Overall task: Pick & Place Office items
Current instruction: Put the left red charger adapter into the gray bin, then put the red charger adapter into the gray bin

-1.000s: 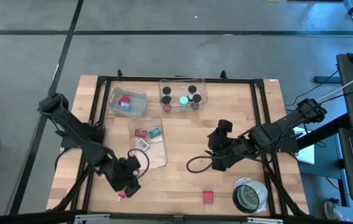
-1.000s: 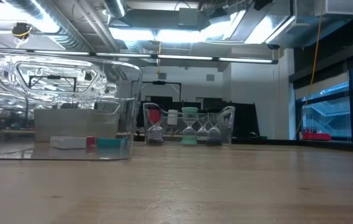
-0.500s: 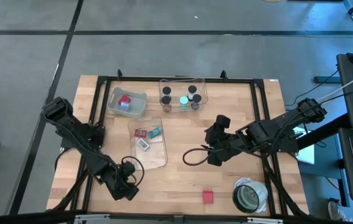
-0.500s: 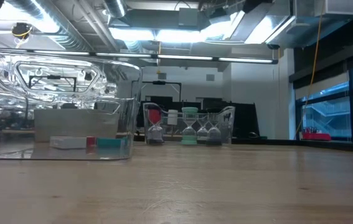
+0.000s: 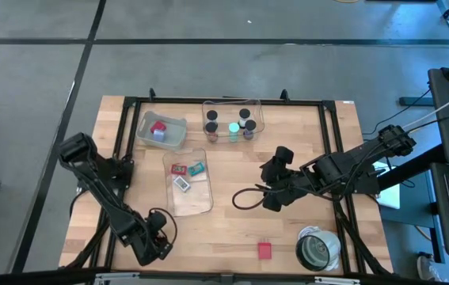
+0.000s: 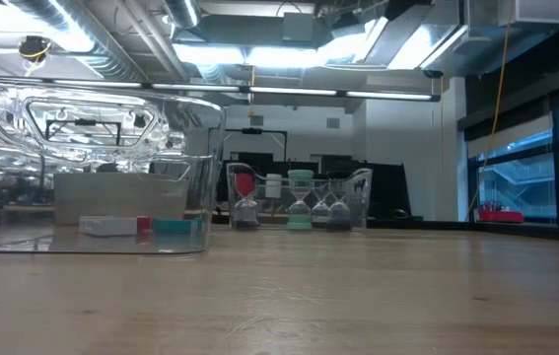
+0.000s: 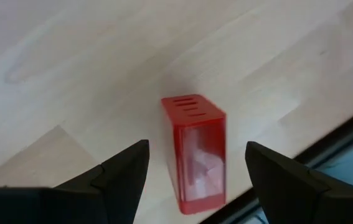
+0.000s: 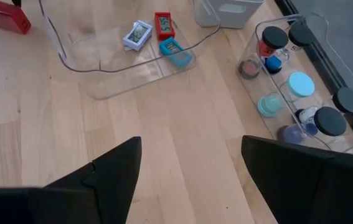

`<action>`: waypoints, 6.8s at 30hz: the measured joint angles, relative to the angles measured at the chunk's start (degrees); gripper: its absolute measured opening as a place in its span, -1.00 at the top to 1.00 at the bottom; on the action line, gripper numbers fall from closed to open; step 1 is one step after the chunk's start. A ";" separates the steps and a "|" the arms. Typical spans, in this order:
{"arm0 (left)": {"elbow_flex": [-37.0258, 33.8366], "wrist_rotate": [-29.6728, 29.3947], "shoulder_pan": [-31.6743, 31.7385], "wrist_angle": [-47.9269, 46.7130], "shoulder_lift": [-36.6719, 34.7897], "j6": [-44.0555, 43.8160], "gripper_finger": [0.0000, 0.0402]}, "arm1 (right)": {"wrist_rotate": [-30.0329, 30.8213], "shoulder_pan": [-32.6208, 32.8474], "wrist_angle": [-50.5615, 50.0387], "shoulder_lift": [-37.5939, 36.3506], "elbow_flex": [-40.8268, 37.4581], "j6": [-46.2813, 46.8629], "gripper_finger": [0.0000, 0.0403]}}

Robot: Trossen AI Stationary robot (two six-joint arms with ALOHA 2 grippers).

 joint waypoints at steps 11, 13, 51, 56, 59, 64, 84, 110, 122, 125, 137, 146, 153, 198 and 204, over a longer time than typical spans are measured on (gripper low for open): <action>-0.01 2.09 0.02 1.02 3.51 -1.07 -0.20 | 0.00 0.00 -0.02 0.00 0.00 0.00 -0.39; -0.01 2.23 0.02 1.01 3.46 -1.29 -0.13 | 0.00 0.00 -0.02 0.00 0.00 0.00 -0.39; 6.07 -55.45 15.08 -5.88 -18.85 47.70 0.39 | 0.00 0.00 -0.02 0.00 0.00 -0.02 -0.39; 6.07 -56.03 25.13 -5.88 -20.36 57.16 0.38 | 0.00 0.00 -0.02 0.00 0.00 -0.02 -0.39; 6.07 -54.62 31.60 -5.88 -20.69 61.09 0.38 | 0.00 0.00 -0.02 0.00 0.00 -0.02 -0.39; 6.07 -48.45 42.70 -7.14 -20.69 65.12 0.38 | -0.01 0.00 -0.02 0.00 0.00 -0.02 -0.39; 3.41 -26.73 71.71 -24.04 -20.67 63.51 0.39 | -0.07 0.00 -0.06 0.00 0.00 0.82 -0.39; -13.60 -21.61 81.14 -8.54 -20.60 65.20 0.38 | 0.00 0.00 -0.04 0.00 0.00 1.51 -0.39; -13.60 -24.92 81.16 -7.87 -20.62 65.20 0.35 | 0.00 0.00 -0.05 0.00 0.00 1.49 -0.39; -13.60 -24.94 81.14 -7.87 -20.62 65.20 0.30 | 0.00 0.00 -0.04 0.00 0.00 1.49 -0.39; -10.59 -21.17 81.11 -8.36 -20.64 69.46 0.02 | 0.00 0.02 -0.05 0.00 0.00 1.44 -0.39; -1.15 -14.78 80.08 -12.59 -20.64 69.90 0.01 | -6.82 0.07 -0.04 0.00 0.00 4.71 -0.39; 2.52 -14.23 70.62 -8.91 -20.70 69.72 0.12 | -9.32 3.49 -0.01 -0.02 -0.88 7.62 -0.39; 2.59 -53.82 12.00 17.89 -18.57 67.57 0.28 | -27.27 10.93 31.03 10.95 -19.69 -34.89 -0.50; 2.57 -54.84 12.09 18.70 -17.37 65.67 0.27 | -28.63 10.84 31.65 13.27 -19.71 -46.10 -0.50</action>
